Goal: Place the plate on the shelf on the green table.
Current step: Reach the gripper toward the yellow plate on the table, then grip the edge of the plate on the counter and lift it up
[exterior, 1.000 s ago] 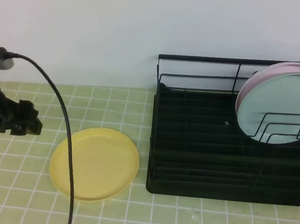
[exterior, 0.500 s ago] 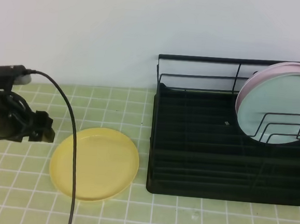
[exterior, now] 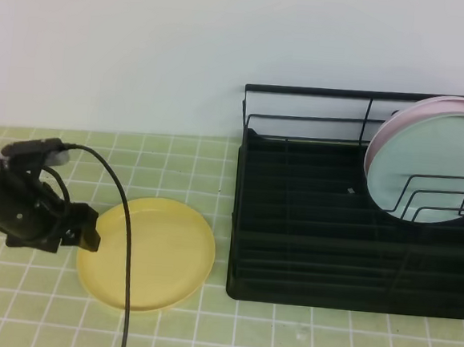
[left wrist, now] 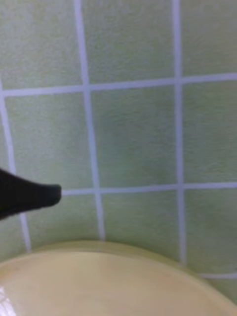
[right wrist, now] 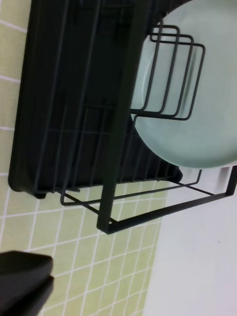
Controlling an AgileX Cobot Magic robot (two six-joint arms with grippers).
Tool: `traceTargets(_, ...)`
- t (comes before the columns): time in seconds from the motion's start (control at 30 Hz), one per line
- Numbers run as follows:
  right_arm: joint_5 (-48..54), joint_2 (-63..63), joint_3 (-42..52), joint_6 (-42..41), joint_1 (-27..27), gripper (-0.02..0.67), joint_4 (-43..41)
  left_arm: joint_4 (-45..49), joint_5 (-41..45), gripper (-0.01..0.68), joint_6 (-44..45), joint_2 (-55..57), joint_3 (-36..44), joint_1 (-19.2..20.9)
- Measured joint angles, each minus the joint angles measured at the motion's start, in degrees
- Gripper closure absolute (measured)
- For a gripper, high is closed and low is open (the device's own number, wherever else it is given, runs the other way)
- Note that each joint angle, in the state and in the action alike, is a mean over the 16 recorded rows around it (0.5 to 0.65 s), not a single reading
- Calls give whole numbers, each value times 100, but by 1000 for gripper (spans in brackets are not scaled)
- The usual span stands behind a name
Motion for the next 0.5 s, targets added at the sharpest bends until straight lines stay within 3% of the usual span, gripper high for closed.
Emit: traceTargets(0.5, 23, 0, 0, 73, 0, 652, 37, 113, -76, 282, -70, 371, -11, -337)
